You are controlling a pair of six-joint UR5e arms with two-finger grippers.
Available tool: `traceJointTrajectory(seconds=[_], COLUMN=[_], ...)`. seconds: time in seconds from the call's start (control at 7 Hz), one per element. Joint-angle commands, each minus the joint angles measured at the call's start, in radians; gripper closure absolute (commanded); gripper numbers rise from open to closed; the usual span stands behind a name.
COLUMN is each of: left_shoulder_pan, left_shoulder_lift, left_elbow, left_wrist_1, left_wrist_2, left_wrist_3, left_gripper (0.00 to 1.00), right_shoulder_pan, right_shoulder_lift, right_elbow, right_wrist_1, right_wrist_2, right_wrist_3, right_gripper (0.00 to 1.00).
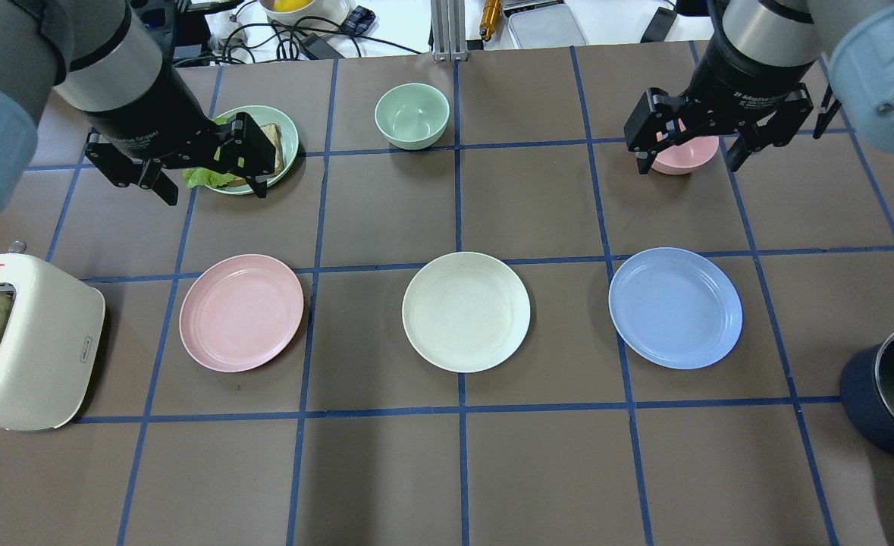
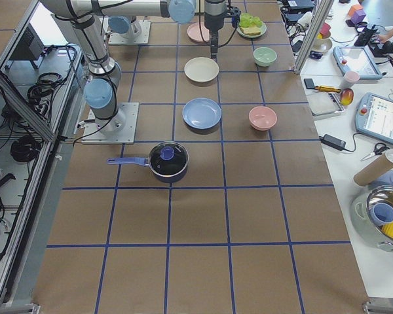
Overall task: Stack three plates with pink and blue
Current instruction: 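Raise both grippers from the far bowls and move toward the plates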
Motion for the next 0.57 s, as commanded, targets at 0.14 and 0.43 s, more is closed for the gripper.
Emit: traceJointTrajectory(seconds=[0.14, 0.43], left_shoulder_pan=[0.001, 0.001], left_shoulder_lift=[-0.001, -0.01], left_elbow=[0.001, -0.002], left_wrist_1=[0.0, 0.002], left_wrist_2=[-0.004, -0.007], left_wrist_3=[0.0, 0.002], left_gripper=[0.0, 0.0], right_shoulder_pan=[-0.001, -0.02], right_shoulder_lift=[0.002, 0.002], right_elbow=[0.002, 0.037], right_wrist_1=[0.006, -0.009], right_wrist_2=[0.002, -0.01], right_wrist_3=[0.002, -0.006], right_gripper=[0.0, 0.0])
